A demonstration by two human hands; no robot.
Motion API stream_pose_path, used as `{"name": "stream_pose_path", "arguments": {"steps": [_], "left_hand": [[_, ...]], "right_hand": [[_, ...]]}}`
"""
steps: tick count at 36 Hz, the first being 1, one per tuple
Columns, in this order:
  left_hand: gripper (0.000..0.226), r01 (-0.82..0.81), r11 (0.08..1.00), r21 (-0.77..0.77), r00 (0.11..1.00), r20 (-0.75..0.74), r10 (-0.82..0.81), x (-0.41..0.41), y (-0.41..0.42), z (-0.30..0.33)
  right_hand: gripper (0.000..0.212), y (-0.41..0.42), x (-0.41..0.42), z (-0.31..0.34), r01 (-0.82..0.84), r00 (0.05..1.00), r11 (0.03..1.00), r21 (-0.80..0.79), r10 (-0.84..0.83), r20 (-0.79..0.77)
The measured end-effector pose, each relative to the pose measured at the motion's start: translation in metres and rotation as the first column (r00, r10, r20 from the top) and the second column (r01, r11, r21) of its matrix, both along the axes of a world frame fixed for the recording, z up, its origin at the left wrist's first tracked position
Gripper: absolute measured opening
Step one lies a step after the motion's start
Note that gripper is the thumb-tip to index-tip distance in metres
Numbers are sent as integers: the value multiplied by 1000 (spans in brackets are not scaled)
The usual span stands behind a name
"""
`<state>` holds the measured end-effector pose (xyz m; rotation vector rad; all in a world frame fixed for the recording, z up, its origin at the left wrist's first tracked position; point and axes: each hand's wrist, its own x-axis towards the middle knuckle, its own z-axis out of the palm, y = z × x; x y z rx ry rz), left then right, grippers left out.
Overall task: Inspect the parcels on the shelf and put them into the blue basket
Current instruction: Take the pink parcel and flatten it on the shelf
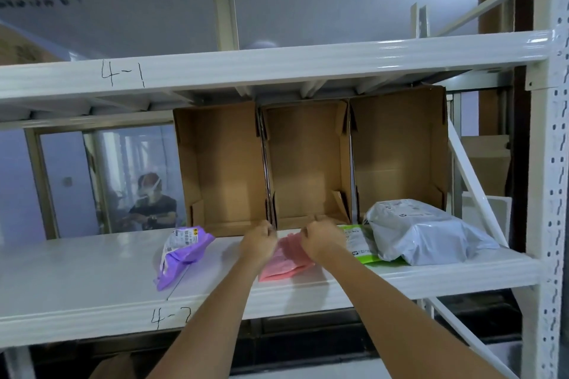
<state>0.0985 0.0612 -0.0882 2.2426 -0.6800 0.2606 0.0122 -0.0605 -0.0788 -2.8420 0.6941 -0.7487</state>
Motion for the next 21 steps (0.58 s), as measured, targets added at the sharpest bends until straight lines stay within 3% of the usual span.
{"name": "stream_pose_path", "arguments": {"steps": [3, 6, 13, 21], "left_hand": [[43, 91, 954, 284, 995, 8, -97, 6, 2, -16], [52, 126, 869, 479, 986, 33, -162, 10, 0, -32], [50, 169, 821, 546, 985, -67, -158, -2, -1, -20], [53, 166, 768, 618, 986, -97, -136, 2, 0, -21]], "right_hand": [[51, 0, 14, -6, -125, 982, 987, -105, 107, -156], [57, 0, 24, -22, -247, 925, 968, -37, 225, -305], [55, -3, 33, -46, -258, 892, 960, 111, 281, -354], [56, 0, 33, -43, -238, 887, 970, 55, 240, -395]]}}
